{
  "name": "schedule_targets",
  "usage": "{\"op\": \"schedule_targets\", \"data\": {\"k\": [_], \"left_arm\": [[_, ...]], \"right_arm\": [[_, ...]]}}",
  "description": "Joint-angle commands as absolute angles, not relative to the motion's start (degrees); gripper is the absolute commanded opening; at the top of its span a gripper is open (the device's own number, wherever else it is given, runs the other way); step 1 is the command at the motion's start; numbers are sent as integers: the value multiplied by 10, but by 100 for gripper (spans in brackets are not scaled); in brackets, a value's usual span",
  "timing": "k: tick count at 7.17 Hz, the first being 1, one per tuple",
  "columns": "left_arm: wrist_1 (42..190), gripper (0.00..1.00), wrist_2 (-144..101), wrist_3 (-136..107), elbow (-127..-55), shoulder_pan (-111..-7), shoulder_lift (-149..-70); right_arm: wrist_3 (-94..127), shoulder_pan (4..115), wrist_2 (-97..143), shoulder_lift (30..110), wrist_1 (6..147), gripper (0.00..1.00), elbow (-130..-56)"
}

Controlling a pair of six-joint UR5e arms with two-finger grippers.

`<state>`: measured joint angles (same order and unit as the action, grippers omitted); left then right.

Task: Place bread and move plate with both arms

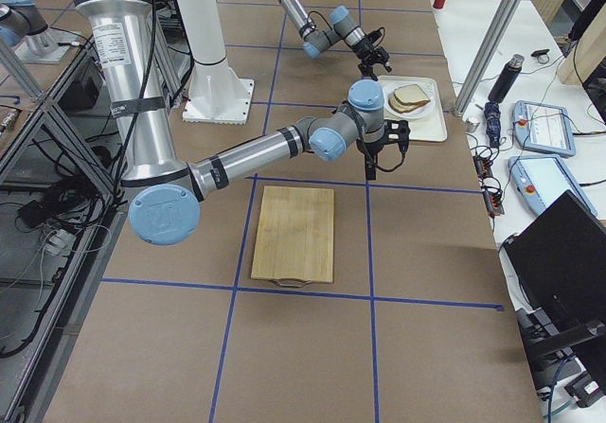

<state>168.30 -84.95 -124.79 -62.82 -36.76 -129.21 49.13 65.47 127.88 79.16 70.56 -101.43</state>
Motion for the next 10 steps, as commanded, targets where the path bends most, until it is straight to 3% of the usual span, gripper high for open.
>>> {"op": "schedule_targets", "data": {"k": [1,3,5,7,10], "left_arm": [[1690,99,-898,-1233,-734,-377,-1202],[1693,99,-918,-1122,-801,-389,-1097],[1688,99,-1022,-968,-827,-485,-1029],[1627,99,-1098,-739,-817,-606,-999],[1415,99,-1108,-424,-849,-660,-984]], "right_arm": [[491,657,1279,791,706,100,-1013],[481,674,1281,810,704,100,-1014],[416,695,1279,823,706,100,-1013],[410,705,1277,825,706,100,-1012],[333,711,1271,835,707,100,-1005]]}}
